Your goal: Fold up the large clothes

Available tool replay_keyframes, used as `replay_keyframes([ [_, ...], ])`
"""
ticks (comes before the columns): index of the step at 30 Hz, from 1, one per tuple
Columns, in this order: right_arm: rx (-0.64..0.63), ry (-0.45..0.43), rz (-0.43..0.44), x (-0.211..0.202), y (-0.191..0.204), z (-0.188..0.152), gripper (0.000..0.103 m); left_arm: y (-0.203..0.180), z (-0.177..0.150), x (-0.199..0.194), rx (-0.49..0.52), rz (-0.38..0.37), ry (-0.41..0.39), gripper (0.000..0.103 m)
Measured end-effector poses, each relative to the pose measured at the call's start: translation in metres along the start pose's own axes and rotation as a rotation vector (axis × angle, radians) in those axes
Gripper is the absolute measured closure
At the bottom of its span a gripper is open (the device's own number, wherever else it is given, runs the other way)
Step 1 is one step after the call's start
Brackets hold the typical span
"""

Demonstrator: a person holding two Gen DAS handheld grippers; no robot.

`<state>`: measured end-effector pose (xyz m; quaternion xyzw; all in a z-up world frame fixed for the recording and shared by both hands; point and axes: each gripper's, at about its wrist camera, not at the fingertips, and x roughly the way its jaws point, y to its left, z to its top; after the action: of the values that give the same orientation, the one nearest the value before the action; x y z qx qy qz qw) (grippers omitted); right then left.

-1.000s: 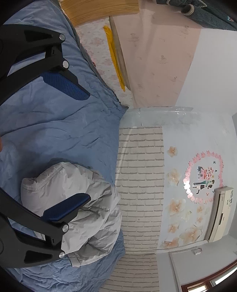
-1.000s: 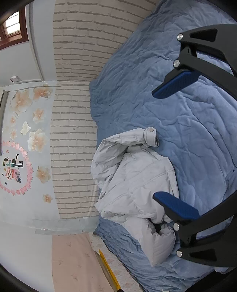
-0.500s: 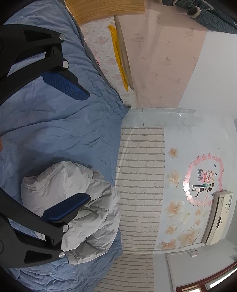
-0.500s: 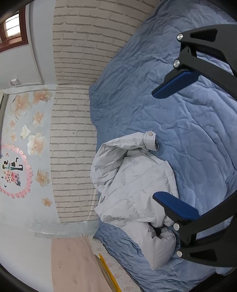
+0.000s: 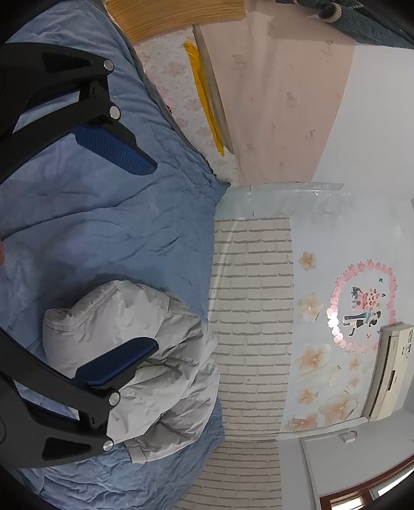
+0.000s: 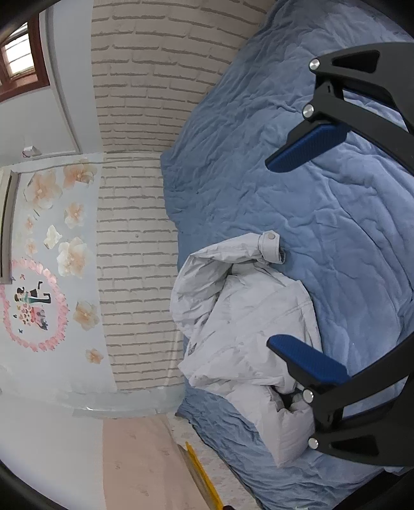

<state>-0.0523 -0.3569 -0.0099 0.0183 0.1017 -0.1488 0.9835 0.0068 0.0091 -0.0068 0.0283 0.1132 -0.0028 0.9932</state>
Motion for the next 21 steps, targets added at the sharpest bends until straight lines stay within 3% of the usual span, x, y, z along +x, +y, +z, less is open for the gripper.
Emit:
replay_keyframes([
  [8, -0.004, -0.004, -0.003, -0.003, 0.0, 0.001, 0.001, 0.003, 0.0, 0.004, -0.03, -0.011, -0.005, 0.003],
  [21, 0.002, 0.01, 0.004, -0.001, -0.001, 0.002, 0.002, -0.011, -0.002, 0.008, 0.008, -0.047, 0.017, 0.003],
])
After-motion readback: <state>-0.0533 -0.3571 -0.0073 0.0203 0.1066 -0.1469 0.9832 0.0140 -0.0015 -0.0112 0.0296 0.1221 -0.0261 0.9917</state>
